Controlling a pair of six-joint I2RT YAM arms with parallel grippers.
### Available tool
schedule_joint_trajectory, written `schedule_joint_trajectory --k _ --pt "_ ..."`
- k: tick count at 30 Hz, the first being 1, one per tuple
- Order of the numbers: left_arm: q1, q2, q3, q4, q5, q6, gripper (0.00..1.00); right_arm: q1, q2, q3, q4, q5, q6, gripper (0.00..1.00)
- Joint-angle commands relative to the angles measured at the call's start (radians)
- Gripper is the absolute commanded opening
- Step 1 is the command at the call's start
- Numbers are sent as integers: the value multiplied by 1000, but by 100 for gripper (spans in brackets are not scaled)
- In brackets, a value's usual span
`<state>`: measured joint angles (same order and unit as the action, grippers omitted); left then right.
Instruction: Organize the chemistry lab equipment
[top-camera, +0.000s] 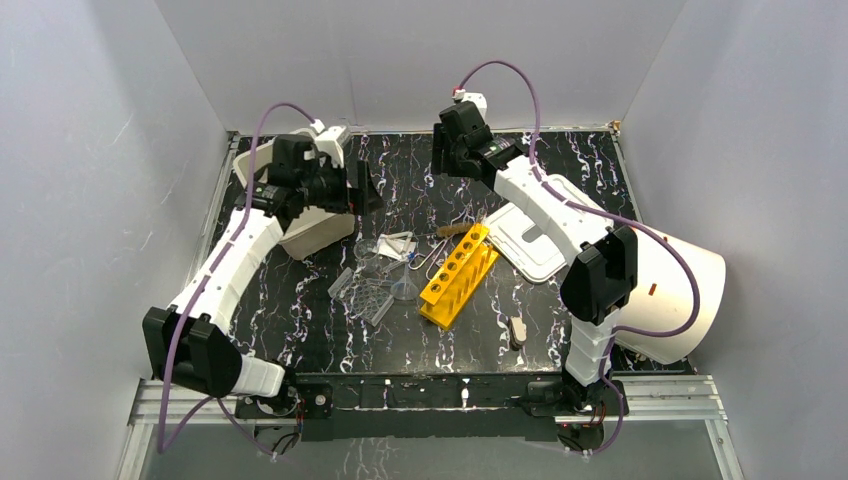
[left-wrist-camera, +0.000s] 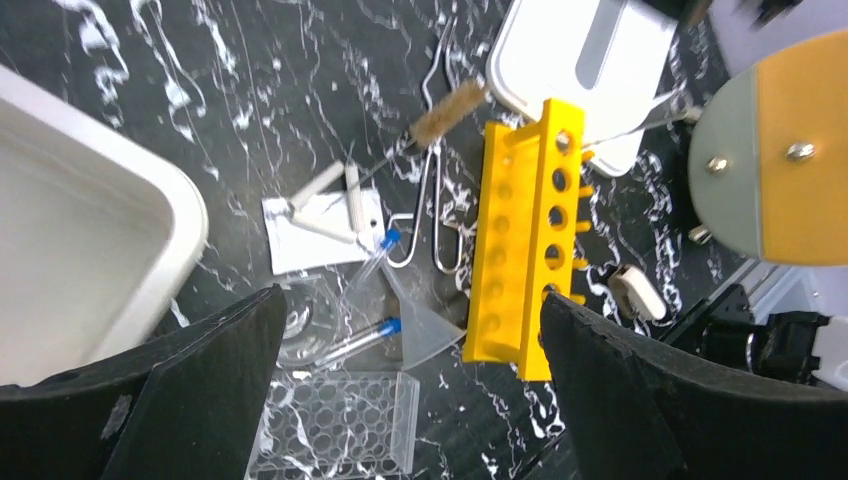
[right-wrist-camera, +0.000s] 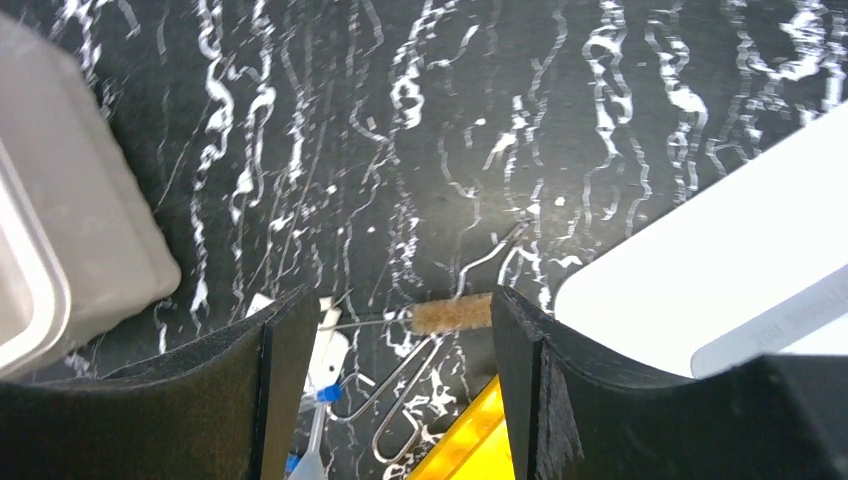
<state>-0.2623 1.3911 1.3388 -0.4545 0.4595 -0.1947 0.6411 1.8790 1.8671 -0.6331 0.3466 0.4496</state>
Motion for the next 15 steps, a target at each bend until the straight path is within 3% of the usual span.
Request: schedule_joint_trajectory --k 1,8,15 --pt "-58 -63 -84 17 -138 -37 98 -27 -73 1 -14 183 77 72" --pt "-124 -81 -150 12 -359 -120 98 -104 -103 -85 16 157 142 72" --pt "-181 -11 -187 4 -430 -134 98 -137 -115 -133 51 90 177 72"
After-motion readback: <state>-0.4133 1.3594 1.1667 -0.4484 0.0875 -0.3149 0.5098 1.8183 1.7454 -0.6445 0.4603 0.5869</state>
